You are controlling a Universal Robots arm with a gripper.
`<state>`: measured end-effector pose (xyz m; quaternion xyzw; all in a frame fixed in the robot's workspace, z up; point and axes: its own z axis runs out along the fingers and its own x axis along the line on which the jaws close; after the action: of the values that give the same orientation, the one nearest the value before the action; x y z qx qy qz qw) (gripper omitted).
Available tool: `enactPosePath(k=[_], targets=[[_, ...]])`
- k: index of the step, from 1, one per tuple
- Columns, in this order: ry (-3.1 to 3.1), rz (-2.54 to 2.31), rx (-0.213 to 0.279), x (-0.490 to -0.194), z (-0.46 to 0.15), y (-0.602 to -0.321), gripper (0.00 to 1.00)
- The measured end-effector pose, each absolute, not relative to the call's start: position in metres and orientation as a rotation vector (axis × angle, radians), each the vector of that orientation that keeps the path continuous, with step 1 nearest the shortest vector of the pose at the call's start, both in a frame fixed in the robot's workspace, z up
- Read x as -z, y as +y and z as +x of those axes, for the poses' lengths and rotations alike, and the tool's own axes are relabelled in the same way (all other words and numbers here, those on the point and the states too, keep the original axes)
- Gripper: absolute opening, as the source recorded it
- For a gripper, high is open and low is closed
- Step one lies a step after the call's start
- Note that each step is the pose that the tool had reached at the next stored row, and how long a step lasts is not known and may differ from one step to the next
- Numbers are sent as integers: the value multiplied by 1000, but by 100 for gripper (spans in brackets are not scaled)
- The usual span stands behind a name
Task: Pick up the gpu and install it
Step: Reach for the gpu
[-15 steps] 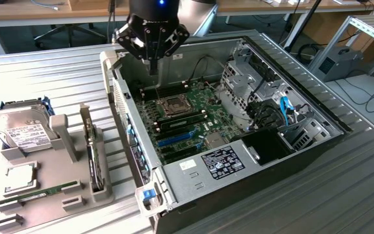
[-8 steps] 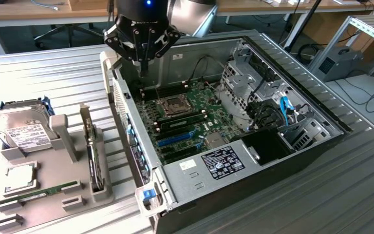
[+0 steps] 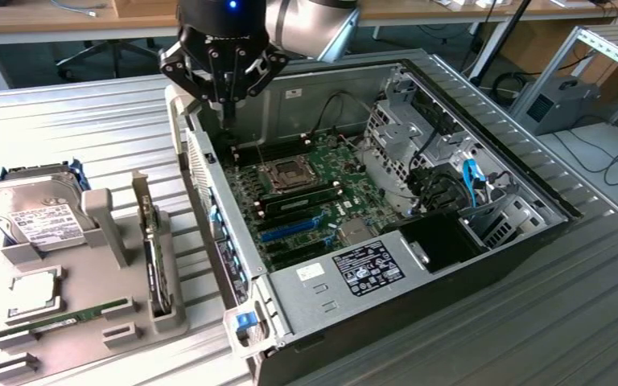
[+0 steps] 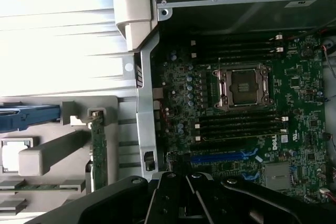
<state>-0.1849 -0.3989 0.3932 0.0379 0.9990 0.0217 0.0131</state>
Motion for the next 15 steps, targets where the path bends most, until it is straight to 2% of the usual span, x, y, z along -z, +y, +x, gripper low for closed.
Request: enactPosePath(k=[15], targets=[[3112,118,-68,-393,-190,-399,11]])
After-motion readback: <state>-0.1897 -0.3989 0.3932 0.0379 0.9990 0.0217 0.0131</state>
